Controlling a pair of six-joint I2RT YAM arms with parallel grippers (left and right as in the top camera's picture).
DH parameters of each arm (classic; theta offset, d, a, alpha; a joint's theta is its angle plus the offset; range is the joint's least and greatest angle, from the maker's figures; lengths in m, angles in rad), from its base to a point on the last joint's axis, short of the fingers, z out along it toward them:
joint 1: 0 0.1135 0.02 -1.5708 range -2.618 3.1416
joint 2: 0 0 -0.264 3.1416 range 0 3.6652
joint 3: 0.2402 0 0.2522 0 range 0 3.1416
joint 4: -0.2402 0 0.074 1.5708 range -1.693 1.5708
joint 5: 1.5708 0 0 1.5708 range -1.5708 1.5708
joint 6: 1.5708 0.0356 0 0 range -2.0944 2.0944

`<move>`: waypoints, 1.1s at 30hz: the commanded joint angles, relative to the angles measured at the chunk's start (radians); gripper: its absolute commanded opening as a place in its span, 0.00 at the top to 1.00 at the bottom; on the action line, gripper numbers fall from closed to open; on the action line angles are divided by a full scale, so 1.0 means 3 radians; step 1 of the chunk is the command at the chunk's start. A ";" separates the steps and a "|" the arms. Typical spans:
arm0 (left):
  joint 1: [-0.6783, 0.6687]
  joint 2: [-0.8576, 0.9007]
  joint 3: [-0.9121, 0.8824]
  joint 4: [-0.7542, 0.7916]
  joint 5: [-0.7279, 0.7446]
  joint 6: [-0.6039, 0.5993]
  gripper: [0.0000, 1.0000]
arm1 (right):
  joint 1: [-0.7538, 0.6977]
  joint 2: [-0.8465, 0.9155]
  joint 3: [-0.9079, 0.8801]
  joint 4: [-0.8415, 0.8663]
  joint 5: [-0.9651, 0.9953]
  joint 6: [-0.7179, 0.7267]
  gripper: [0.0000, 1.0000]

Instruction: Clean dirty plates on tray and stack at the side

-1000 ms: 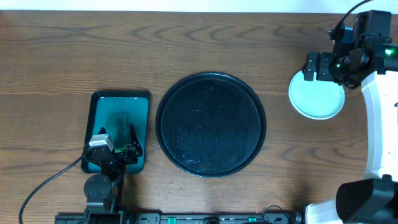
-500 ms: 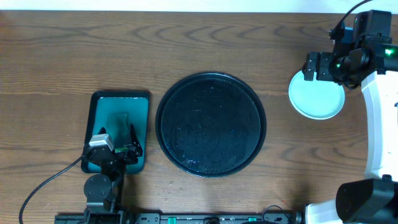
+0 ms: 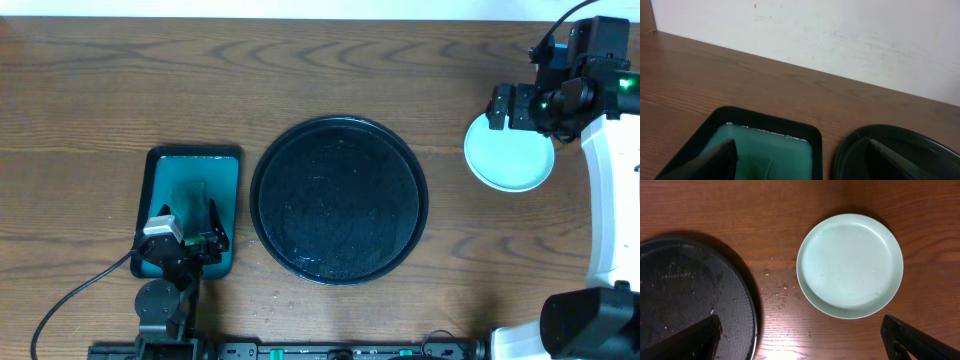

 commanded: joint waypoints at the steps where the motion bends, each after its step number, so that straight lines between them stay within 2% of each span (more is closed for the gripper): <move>1: 0.0014 -0.0020 -0.0032 -0.0174 -0.0031 -0.0028 0.18 | 0.0006 -0.0009 0.0006 -0.0004 0.0005 -0.0025 0.01; 11: 0.0014 -0.0020 -0.0032 -0.0174 -0.0031 -0.0028 0.18 | 0.0018 -0.0177 0.0006 -0.0004 0.0144 -0.0027 0.01; 17: 0.0014 -0.0020 -0.0032 -0.0174 -0.0031 -0.0028 0.18 | 0.0047 -0.0772 -0.0009 0.0099 0.0210 -0.0020 0.01; 21: 0.0014 -0.0020 -0.0032 -0.0174 -0.0031 -0.0028 0.18 | 0.0047 -0.1256 -0.0114 0.0426 0.0057 0.0153 0.01; 26: 0.0014 -0.0020 -0.0032 -0.0174 -0.0031 -0.0028 0.18 | 0.0047 -0.1960 -0.0670 0.1095 -0.0038 0.0389 0.01; 33: 0.0014 -0.0020 -0.0032 -0.0174 -0.0031 -0.0028 0.18 | 0.0048 -0.3154 -0.2013 0.2083 -0.0076 0.0838 0.01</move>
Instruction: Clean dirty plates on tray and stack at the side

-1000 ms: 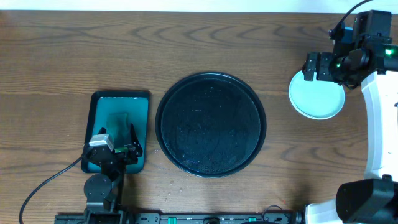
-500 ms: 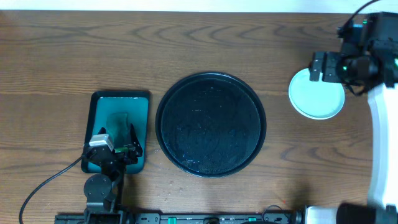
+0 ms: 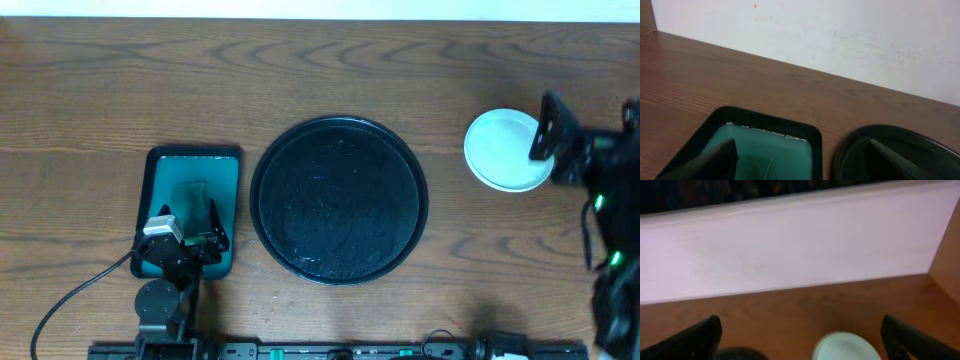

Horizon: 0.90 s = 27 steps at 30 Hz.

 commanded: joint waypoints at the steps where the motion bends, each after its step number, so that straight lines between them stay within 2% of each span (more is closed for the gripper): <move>1: 0.0014 -0.0022 -0.0034 -0.0169 -0.0032 -0.0029 0.18 | 0.0037 -0.0553 -0.0697 0.0313 -0.0057 0.0402 0.01; 7: 0.0014 -0.0022 -0.0034 -0.0169 -0.0032 -0.0028 0.18 | 0.0098 -0.1765 -0.1939 0.0992 -0.0191 0.0526 0.01; 13: 0.0014 -0.0022 -0.0034 -0.0169 -0.0032 -0.0029 0.18 | 0.0117 -0.2574 -0.2715 0.1312 -0.0203 0.0615 0.01; 20: 0.0014 -0.0022 -0.0034 -0.0169 -0.0032 -0.0029 0.18 | 0.0189 -0.2728 -0.3438 0.1839 -0.0245 0.0896 0.01; 27: 0.0014 -0.0022 -0.0034 -0.0169 -0.0032 -0.0029 0.18 | 0.0188 -0.2728 -0.4053 0.2767 -0.0275 0.0890 0.01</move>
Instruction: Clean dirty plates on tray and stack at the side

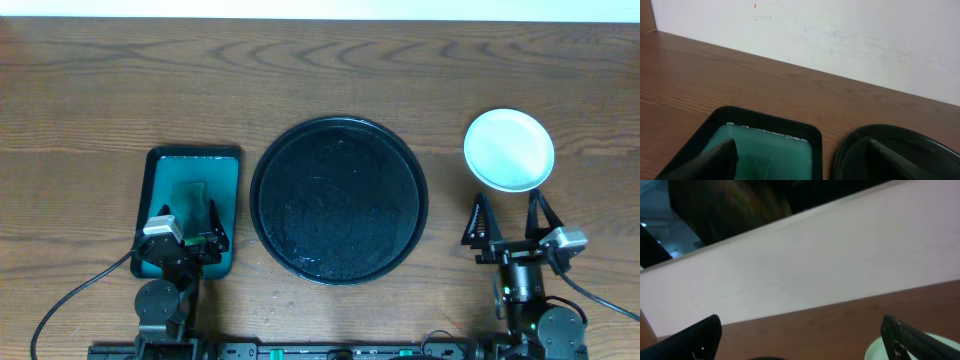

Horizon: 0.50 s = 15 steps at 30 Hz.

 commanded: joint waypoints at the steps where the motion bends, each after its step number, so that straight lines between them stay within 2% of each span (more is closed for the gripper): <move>1: 0.0014 -0.0022 -0.0038 -0.0165 -0.0033 -0.0029 0.18 | 0.0023 -0.0029 -0.0226 0.0310 -0.0017 0.0033 0.01; 6: 0.0014 -0.0022 -0.0038 -0.0165 -0.0033 -0.0028 0.18 | 0.0043 -0.0031 -0.0233 0.0292 -0.0029 -0.0337 0.01; 10: 0.0014 -0.0022 -0.0038 -0.0165 -0.0033 -0.0029 0.18 | 0.0108 -0.0031 -0.0233 -0.0231 -0.0047 -0.0370 0.01; 15: 0.0014 -0.0022 -0.0038 -0.0167 -0.0033 -0.0029 0.18 | 0.0173 -0.0031 -0.0233 -0.0752 -0.0340 -0.0875 0.01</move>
